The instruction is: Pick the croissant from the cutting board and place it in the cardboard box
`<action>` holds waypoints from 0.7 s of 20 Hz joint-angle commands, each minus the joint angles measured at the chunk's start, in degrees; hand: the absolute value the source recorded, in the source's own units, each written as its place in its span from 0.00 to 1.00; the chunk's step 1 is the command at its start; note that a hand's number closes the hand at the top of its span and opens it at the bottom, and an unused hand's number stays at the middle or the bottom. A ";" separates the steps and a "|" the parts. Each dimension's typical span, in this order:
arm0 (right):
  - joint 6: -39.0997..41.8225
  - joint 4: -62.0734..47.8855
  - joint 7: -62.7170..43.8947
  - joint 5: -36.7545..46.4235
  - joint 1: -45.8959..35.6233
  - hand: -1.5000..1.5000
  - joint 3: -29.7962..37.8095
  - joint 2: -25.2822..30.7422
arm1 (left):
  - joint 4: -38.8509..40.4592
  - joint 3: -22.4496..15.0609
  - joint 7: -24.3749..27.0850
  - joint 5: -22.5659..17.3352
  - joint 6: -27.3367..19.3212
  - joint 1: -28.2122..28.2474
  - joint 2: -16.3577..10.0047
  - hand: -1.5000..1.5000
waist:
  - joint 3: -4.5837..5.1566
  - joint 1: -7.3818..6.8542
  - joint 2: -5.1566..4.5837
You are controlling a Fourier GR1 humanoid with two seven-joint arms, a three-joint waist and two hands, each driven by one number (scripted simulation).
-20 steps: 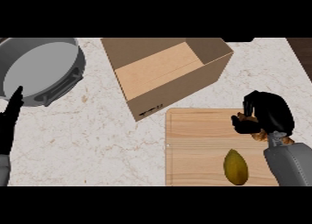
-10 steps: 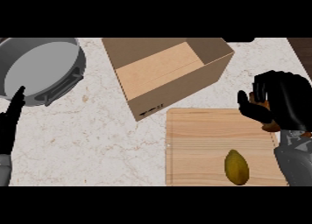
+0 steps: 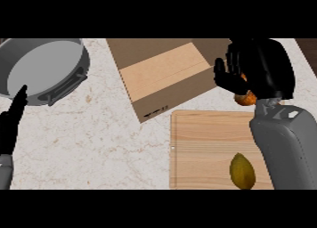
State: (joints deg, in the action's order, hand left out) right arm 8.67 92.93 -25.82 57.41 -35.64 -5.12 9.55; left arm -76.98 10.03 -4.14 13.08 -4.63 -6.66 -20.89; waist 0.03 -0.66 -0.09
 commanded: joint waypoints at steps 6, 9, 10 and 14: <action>-8.83 -23.97 0.15 -3.30 -18.67 1.00 7.81 -7.18 | 2.98 0.12 2.38 1.47 -1.27 -0.69 1.23 0.50 | 0.00 -0.55 -0.29; -11.30 -33.38 -0.21 -4.29 -25.23 1.00 10.73 -8.30 | 1.62 0.93 2.92 0.75 0.24 -0.01 -0.33 0.50 | 0.00 -1.16 -0.36; -13.10 -37.21 -1.17 -3.54 -28.22 1.00 11.56 -8.72 | 0.54 -0.82 1.47 1.41 -0.67 -0.03 1.98 0.50 | -0.01 -1.39 -0.43; -19.27 -49.45 5.27 -5.39 -32.60 1.00 14.91 -8.14 | 2.10 0.76 1.78 0.62 0.41 -1.63 0.40 0.50 | 0.00 -1.80 -0.67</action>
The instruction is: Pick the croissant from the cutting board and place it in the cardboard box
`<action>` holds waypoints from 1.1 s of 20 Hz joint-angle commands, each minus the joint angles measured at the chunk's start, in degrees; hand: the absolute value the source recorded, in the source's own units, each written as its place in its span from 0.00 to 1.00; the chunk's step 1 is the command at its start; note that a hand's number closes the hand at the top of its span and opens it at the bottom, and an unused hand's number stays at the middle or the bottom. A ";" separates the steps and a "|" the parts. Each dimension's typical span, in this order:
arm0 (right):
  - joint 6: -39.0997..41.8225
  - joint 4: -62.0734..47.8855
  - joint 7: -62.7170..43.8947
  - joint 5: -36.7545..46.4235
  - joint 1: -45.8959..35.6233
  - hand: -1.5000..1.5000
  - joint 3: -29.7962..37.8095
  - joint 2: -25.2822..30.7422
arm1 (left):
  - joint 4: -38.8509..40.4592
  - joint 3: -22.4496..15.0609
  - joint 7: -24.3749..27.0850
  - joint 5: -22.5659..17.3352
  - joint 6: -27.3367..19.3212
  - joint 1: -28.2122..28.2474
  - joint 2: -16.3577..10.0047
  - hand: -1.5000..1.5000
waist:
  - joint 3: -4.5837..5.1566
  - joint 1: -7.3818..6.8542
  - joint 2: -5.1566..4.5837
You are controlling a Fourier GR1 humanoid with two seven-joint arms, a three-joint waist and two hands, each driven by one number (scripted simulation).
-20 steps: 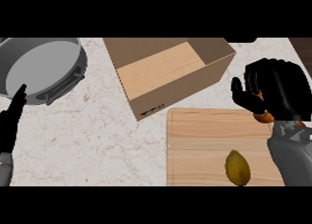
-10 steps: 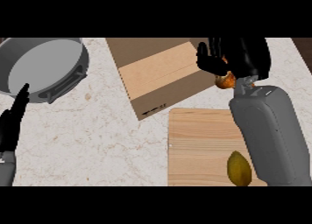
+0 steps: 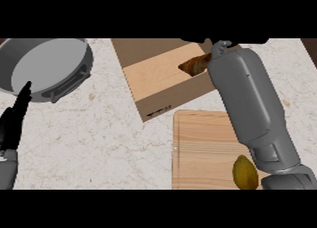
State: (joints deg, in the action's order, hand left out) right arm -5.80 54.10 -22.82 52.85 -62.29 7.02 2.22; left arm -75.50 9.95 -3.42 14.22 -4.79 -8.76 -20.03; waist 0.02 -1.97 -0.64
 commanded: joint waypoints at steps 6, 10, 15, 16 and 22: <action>-11.87 -25.91 5.51 0.22 -10.94 1.00 5.11 -0.81 | -0.14 0.77 0.14 -1.04 2.47 -0.90 -1.39 0.50 | 0.02 -1.46 -0.63; -18.84 -31.90 2.03 2.53 -11.18 1.00 5.91 -1.62 | 1.11 0.00 -0.29 0.06 1.21 -3.66 -0.44 0.50 | 0.06 -2.48 -1.44; -17.02 -36.67 4.00 -3.38 -11.43 0.00 11.82 -0.14 | -0.34 -1.93 -2.47 1.69 0.18 -4.65 1.08 0.50 | -0.05 -2.82 -1.65; -17.71 -36.96 3.13 -3.59 -13.61 0.00 12.39 0.14 | 1.06 -1.06 -0.55 0.47 0.95 -4.60 0.87 0.50 | 0.01 -3.32 -1.85; -22.15 -37.33 13.37 -5.53 -12.08 0.00 14.30 0.90 | 0.02 -0.88 -1.35 0.65 1.17 -4.92 0.36 0.50 | -0.06 -3.21 -1.75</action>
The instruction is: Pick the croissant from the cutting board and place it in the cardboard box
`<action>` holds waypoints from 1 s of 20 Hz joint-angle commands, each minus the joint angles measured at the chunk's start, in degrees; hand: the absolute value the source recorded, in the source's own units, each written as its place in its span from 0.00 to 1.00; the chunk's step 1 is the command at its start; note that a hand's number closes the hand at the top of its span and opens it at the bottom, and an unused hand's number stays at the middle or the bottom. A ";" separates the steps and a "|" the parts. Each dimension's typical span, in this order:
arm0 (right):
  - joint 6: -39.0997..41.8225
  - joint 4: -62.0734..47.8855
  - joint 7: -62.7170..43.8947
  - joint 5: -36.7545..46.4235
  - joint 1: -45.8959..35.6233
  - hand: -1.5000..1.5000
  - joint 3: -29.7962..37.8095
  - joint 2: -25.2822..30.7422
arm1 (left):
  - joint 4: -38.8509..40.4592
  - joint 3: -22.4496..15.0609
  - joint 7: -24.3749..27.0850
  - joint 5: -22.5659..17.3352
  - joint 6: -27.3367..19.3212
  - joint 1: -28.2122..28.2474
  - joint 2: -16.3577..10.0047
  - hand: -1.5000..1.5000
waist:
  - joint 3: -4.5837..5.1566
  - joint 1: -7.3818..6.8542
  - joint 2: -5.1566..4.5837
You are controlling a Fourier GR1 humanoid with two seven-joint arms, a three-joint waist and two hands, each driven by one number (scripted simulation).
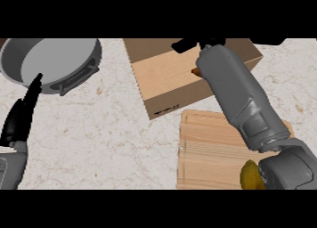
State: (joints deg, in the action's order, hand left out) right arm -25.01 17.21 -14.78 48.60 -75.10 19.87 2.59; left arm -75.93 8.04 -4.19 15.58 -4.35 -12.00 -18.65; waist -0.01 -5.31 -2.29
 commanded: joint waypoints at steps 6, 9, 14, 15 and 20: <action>-10.83 1.91 12.72 -5.50 0.85 0.00 5.64 -0.24 | -0.41 0.29 0.15 -0.18 0.18 0.89 0.07 0.50 | -0.06 0.30 0.24; -13.26 4.18 18.02 -9.74 2.59 0.00 9.30 0.26 | -0.16 1.63 2.21 -1.59 1.71 3.20 -1.23 0.50 | -0.06 0.81 0.59; -6.16 4.91 23.74 -15.41 2.51 0.00 12.88 5.06 | -1.69 1.67 0.37 -0.09 -0.17 4.96 -0.66 0.50 | -0.06 2.73 1.42; -6.30 5.02 25.30 -16.28 4.25 0.00 13.03 3.90 | -2.05 2.01 -1.81 -0.16 -0.03 2.92 -1.03 0.50 | -0.05 3.40 1.62; -2.67 7.53 24.58 -18.97 7.72 0.00 13.83 8.89 | -3.18 2.36 2.33 -0.42 -0.94 9.57 0.69 0.50 | 0.00 4.43 2.22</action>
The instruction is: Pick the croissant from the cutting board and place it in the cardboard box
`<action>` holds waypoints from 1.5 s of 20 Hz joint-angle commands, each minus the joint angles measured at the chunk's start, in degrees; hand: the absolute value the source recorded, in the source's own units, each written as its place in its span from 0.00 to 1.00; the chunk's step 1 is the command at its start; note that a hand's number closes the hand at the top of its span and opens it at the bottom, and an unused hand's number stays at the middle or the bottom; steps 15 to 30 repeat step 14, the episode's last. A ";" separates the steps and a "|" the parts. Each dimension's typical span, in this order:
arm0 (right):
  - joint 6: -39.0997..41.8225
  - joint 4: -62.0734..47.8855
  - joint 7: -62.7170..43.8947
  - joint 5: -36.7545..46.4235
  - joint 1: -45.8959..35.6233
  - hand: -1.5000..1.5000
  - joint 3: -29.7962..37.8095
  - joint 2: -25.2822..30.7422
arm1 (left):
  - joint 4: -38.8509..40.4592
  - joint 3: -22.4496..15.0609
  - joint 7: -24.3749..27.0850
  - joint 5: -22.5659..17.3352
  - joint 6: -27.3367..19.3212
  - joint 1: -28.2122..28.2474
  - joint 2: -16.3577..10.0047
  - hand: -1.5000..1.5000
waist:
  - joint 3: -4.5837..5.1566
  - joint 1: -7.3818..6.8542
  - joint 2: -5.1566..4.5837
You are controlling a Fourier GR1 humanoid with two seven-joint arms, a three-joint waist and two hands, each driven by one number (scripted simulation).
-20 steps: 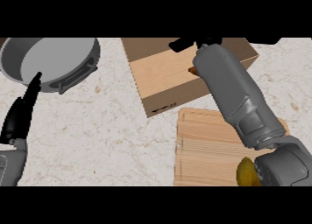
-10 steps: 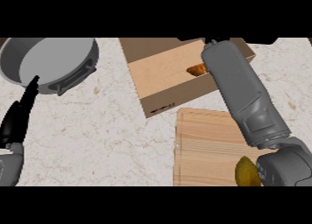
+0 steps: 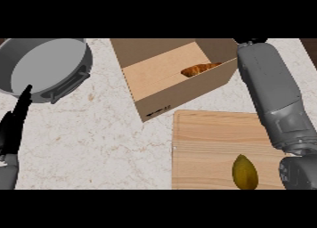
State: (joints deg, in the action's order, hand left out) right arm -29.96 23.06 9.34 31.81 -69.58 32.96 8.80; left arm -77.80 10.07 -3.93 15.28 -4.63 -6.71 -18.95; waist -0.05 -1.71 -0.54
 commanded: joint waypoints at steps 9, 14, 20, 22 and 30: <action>16.24 15.74 0.60 -5.11 19.03 0.00 -2.36 9.95 | 1.15 1.74 1.46 0.13 -0.04 2.86 -0.15 0.50 | 0.06 2.89 1.00; 26.23 28.99 -5.74 -7.61 27.07 0.00 -5.70 11.14 | 3.50 3.54 2.71 -1.35 1.61 1.27 -1.46 0.50 | 0.11 3.07 1.06; 26.23 28.99 -5.74 -7.61 27.07 0.00 -5.70 11.14 | 3.50 3.54 2.71 -1.35 1.61 1.27 -1.46 0.50 | 0.11 3.07 1.06; 26.23 28.99 -5.74 -7.61 27.07 0.00 -5.70 11.14 | 3.50 3.54 2.71 -1.35 1.61 1.27 -1.46 0.50 | 0.11 3.07 1.06; 26.23 28.99 -5.74 -7.61 27.07 0.00 -5.70 11.14 | 3.50 3.54 2.71 -1.35 1.61 1.27 -1.46 0.50 | 0.11 3.07 1.06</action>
